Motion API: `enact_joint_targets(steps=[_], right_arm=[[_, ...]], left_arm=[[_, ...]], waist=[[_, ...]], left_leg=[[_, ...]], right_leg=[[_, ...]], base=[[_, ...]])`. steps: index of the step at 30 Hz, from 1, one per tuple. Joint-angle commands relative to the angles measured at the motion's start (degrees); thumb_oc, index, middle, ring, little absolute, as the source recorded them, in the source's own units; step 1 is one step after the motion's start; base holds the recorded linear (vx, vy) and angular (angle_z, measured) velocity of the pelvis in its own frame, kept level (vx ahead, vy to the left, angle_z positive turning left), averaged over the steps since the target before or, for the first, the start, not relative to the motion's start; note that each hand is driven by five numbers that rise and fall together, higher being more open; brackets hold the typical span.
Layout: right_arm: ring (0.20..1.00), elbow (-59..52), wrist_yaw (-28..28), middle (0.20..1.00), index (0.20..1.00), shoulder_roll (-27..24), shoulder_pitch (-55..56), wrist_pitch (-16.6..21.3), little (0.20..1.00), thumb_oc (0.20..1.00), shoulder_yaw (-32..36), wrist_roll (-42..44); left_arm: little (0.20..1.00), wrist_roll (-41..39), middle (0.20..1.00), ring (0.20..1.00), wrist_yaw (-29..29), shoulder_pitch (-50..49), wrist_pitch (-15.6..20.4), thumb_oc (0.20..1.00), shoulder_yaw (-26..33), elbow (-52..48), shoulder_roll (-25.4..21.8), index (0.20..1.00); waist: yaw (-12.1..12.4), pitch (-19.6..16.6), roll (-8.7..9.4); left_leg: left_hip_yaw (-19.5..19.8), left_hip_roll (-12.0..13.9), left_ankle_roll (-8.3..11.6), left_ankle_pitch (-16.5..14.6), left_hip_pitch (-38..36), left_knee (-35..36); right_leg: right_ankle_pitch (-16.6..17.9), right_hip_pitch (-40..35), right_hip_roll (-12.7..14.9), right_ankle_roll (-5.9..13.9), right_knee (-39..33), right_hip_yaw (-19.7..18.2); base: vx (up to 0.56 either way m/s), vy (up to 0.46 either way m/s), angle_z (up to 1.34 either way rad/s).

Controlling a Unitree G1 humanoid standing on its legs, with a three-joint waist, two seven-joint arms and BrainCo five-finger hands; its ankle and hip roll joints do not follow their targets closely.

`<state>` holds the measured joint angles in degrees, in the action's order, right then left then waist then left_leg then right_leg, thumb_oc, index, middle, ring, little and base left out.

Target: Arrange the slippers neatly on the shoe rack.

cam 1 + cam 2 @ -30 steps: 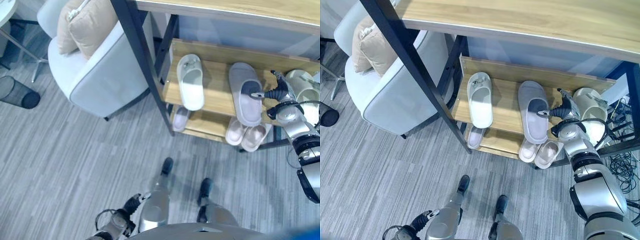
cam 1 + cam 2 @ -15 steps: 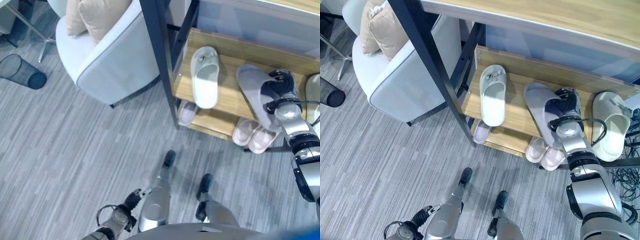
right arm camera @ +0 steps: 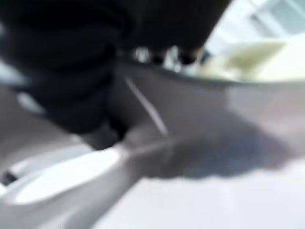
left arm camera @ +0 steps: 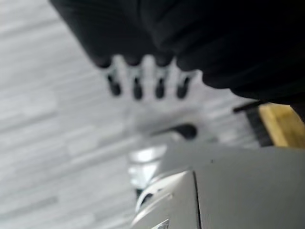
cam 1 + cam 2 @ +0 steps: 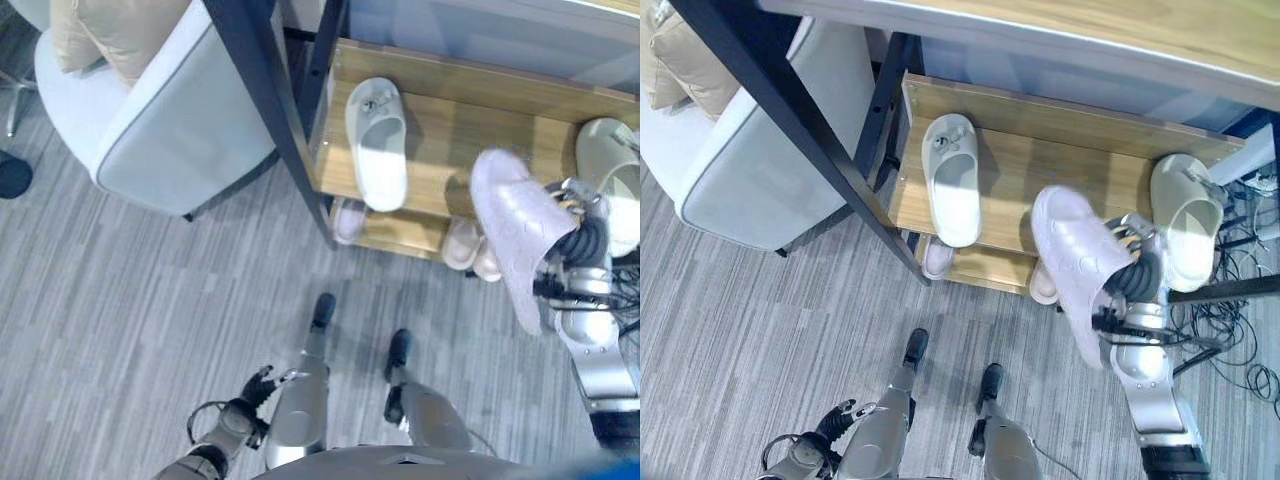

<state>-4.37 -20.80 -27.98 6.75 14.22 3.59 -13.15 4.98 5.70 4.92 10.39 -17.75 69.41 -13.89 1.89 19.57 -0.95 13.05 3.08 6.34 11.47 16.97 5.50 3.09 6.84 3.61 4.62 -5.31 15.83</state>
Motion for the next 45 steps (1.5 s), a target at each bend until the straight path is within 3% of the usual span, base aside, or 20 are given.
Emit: enact_joint_targets(steps=[1, 6, 9, 12, 13, 14, 16, 17, 21, 22, 28, 29, 31, 32, 33, 37, 40, 41, 45], right_arm=[[0.200, -2.47, 2.40, 0.200, 0.200, -3.71, -1.46, 3.23, 0.200, 0.200, -1.01, -0.38], [0.200, 4.13, 7.01, 0.200, 0.200, 0.83, -0.23, 4.06, 0.200, 0.200, -6.42, 10.17], [0.200, 3.44, 7.09, 0.200, 0.200, -5.52, 0.94, 3.08, 0.200, 0.200, -8.90, -2.44], [0.200, 6.12, 7.15, 0.200, 0.200, -5.77, 0.99, 3.03, 0.200, 0.200, -9.37, -0.21], [0.200, 10.70, 5.55, 0.200, 0.200, -5.57, -1.20, 2.28, 0.200, 0.200, -10.20, 0.39], [0.200, 10.75, 5.53, 0.200, 0.200, -5.56, -1.26, 2.30, 0.200, 0.200, -10.24, 0.38], [0.200, 13.51, 3.01, 0.200, 0.200, -5.79, -4.17, 2.29, 0.200, 0.200, -10.51, 0.60], [0.200, 14.88, 1.32, 0.200, 0.200, -6.32, -5.96, 2.32, 0.200, 0.200, -10.29, 0.58], [0.200, 20.90, -5.56, 0.200, 0.200, -8.10, -18.39, 3.39, 0.200, 0.200, -10.85, 5.31], [0.200, 22.70, -7.44, 0.200, 0.200, -8.71, -22.86, 3.43, 0.200, 0.200, -11.38, 6.31], [0.200, 27.84, -9.06, 0.200, 0.200, -9.62, -35.82, 2.91, 0.200, 0.200, -15.01, 10.96], [0.200, 25.91, -9.76, 0.200, 0.200, -11.74, -41.93, 3.59, 0.200, 0.200, -16.29, 12.05], [0.200, 25.61, -9.77, 0.200, 0.200, -11.14, -48.89, 2.60, 0.200, 0.200, -18.90, 13.00], [0.200, 26.01, -8.80, 0.200, 0.200, -9.76, -54.27, 0.90, 0.200, 0.200, -21.42, 13.19], [0.200, 26.10, -8.81, 0.200, 0.200, -9.74, -54.39, 0.92, 0.200, 0.200, -21.51, 13.21], [0.200, 39.83, -8.57, 0.200, 0.200, -9.30, -67.04, -0.09, 0.200, 0.200, -26.22, 19.89], [0.200, 41.99, -8.50, 0.200, 0.200, -9.57, -69.07, -0.16, 0.200, 0.200, -26.86, 21.24], [0.200, 45.37, -8.52, 0.200, 0.200, -11.22, -73.09, -0.70, 0.200, 0.200, -28.66, 23.20], [0.200, 48.36, -7.69, 0.200, 0.200, -12.73, -76.74, 0.14, 0.200, 0.200, -30.42, 29.43]], left_arm=[[1.000, -1.79, 1.000, 1.000, 1.41, 0.20, 0.90, 1.000, -0.19, 1.72, 2.33, 1.000], [1.000, -4.63, 1.000, 1.000, 2.06, 1.49, 0.88, 1.000, 0.29, 1.38, 1.35, 1.000], [1.000, -3.06, 1.000, 1.000, 2.97, 2.52, 0.89, 1.000, 2.66, 3.68, -0.23, 1.000], [1.000, -5.00, 1.000, 1.000, 4.23, 3.79, 1.06, 1.000, 3.52, 3.49, -1.54, 1.000], [1.000, -8.45, 1.000, 1.000, 6.29, 4.80, 2.06, 1.000, 5.34, 1.63, -3.59, 1.000], [1.000, -8.46, 1.000, 1.000, 6.29, 4.80, 2.05, 1.000, 5.36, 1.63, -3.60, 1.000], [1.000, -9.84, 1.000, 1.000, 7.94, 5.64, 2.78, 1.000, 5.46, 0.49, -4.69, 1.000], [1.000, -10.25, 1.000, 1.000, 9.35, 5.74, 3.42, 1.000, 5.37, -0.10, -5.06, 1.000], [1.000, -13.17, 1.000, 1.000, 12.39, 7.12, 4.89, 1.000, 4.52, -1.61, -6.33, 1.000], [1.000, -14.56, 1.000, 1.000, 13.28, 7.98, 5.11, 1.000, 4.39, -1.59, -6.39, 1.000], [1.000, -13.41, 1.000, 1.000, 15.54, 9.34, 6.13, 1.000, 2.49, -1.17, -7.27, 1.000], [1.000, -15.39, 1.000, 1.000, 15.92, 8.72, 6.29, 1.000, 3.00, -1.06, -8.09, 1.000], [1.000, -18.33, 1.000, 1.000, 15.36, 7.84, 6.42, 1.000, 3.48, -0.48, -8.02, 1.000], [1.000, -21.32, 1.000, 1.000, 14.21, 7.44, 6.06, 1.000, 3.88, 0.56, -7.42, 1.000], [1.000, -21.34, 1.000, 1.000, 14.20, 7.46, 6.07, 1.000, 3.93, 0.58, -7.40, 1.000], [1.000, -22.68, 1.000, 1.000, 14.46, 4.63, 6.14, 1.000, 2.45, 2.02, -7.82, 1.000], [1.000, -23.15, 1.000, 1.000, 14.36, 4.30, 6.17, 1.000, 2.38, 2.25, -8.02, 1.000], [1.000, -24.02, 1.000, 1.000, 14.11, 3.18, 6.28, 1.000, 2.31, 2.13, -8.63, 1.000], [1.000, -25.77, 1.000, 1.000, 14.07, 1.47, 7.23, 1.000, 1.84, 0.39, -10.08, 1.000]], waist=[[-0.13, -0.60, 2.06], [-1.67, 1.91, 2.02], [-2.60, 3.20, 2.64], [-2.96, 3.40, 2.77], [-3.30, 3.81, 2.67], [-3.31, 3.69, 2.69], [-3.19, 4.27, 2.64], [-2.86, 4.13, 2.38], [-0.66, 4.22, 1.63], [0.04, 4.26, 1.23], [1.84, 4.56, -0.08], [2.90, 5.09, -0.45], [4.01, 5.53, -0.42], [4.72, 5.92, -0.87], [4.70, 5.77, -0.82], [6.25, 7.00, -1.79], [6.27, 7.67, -1.88], [6.18, 8.98, -2.08], [5.85, 10.21, -3.10]], left_leg=[[-2.23, -0.28, -2.82, -10.28, -3.15, -4.28], [-2.43, -0.77, -3.26, -11.63, -0.07, -9.49], [-3.01, -2.11, -3.06, -15.66, 3.99, -19.12], [-3.10, -2.51, -2.76, -16.94, 7.00, -23.62], [-2.82, -2.18, -3.28, -19.93, 11.96, -31.26], [-2.83, -2.20, -3.29, -20.04, 12.22, -31.49], [-2.33, -2.37, -3.80, -22.16, 17.25, -38.69], [-2.32, -2.18, -4.12, -25.52, 19.21, -42.58], [-2.31, -2.82, -5.47, -31.61, 32.91, -60.90], [-2.49, -3.48, -5.77, -34.55, 39.05, -69.05], [-1.94, -4.10, -7.68, -41.07, 50.33, -86.89], [-1.57, -4.17, -8.15, -43.01, 54.50, -94.91], [-1.09, -4.10, -8.34, -44.71, 57.32, -100.39], [-0.72, -5.27, -8.73, -46.84, 61.87, -108.75], [-0.75, -5.28, -8.72, -46.97, 62.22, -109.04], [-0.55, -6.39, -8.68, -50.42, 68.77, -121.94], [-0.62, -6.50, -8.76, -51.03, 69.71, -124.10], [-0.83, -6.50, -8.96, -52.36, 71.06, -128.52], [-1.28, -6.56, -9.48, -54.67, 72.70, -134.58]], right_leg=[[-3.84, 2.87, 6.01, 4.58, 7.10, -4.64], [-5.98, 6.86, 6.88, 3.85, 13.84, -5.80], [-9.51, 11.02, 7.79, 3.25, 23.03, -7.60], [-11.08, 13.79, 7.95, 2.81, 27.21, -8.05], [-14.25, 18.91, 8.18, 1.96, 35.32, -9.10], [-14.34, 19.16, 8.20, 1.96, 35.52, -9.13], [-16.50, 23.96, 8.27, 1.28, 42.26, -10.07], [-19.46, 26.42, 8.15, 1.23, 46.75, -10.88], [-27.01, 40.49, 7.28, -1.78, 62.83, -13.24], [-29.38, 46.43, 7.46, -2.40, 70.32, -14.43], [-34.75, 58.52, 7.59, -4.12, 87.78, -17.28], [-36.09, 62.69, 7.30, -4.42, 95.06, -17.91], [-37.40, 65.79, 6.93, -4.33, 100.68, -18.52], [-37.88, 70.30, 6.29, -4.17, 108.49, -19.93], [-37.99, 70.69, 6.27, -4.11, 108.79, -20.05], [-38.76, 77.81, 4.61, -3.45, 122.67, -25.32], [-38.90, 79.00, 4.28, -3.21, 124.77, -26.22], [-39.10, 80.45, 3.48, -2.96, 128.80, -27.85], [-39.94, 81.99, 2.71, -2.74, 134.16, -29.83]], base=[[-0.06, 0.016, -0.25], [-0.09, 0.030, -0.18], [-0.08, 0.026, -0.23], [-0.05, -0.004, 0.13], [-0.07, -0.023, 0.23], [-0.10, -0.026, 0.11], [-0.03, -0.033, 0.13], [0.00, -0.047, 0.15], [-0.08, -0.063, -0.10], [-0.07, -0.057, -0.05], [-0.01, -0.007, 0.11], [0.07, 0.042, 0.30], [0.08, 0.020, -0.20], [0.07, -0.002, -0.28], [0.08, 0.025, -0.17], [0.06, 0.038, 0.05], [0.02, 0.030, -0.14], [0.02, 0.048, -0.14], [0.03, 0.061, -0.12]])
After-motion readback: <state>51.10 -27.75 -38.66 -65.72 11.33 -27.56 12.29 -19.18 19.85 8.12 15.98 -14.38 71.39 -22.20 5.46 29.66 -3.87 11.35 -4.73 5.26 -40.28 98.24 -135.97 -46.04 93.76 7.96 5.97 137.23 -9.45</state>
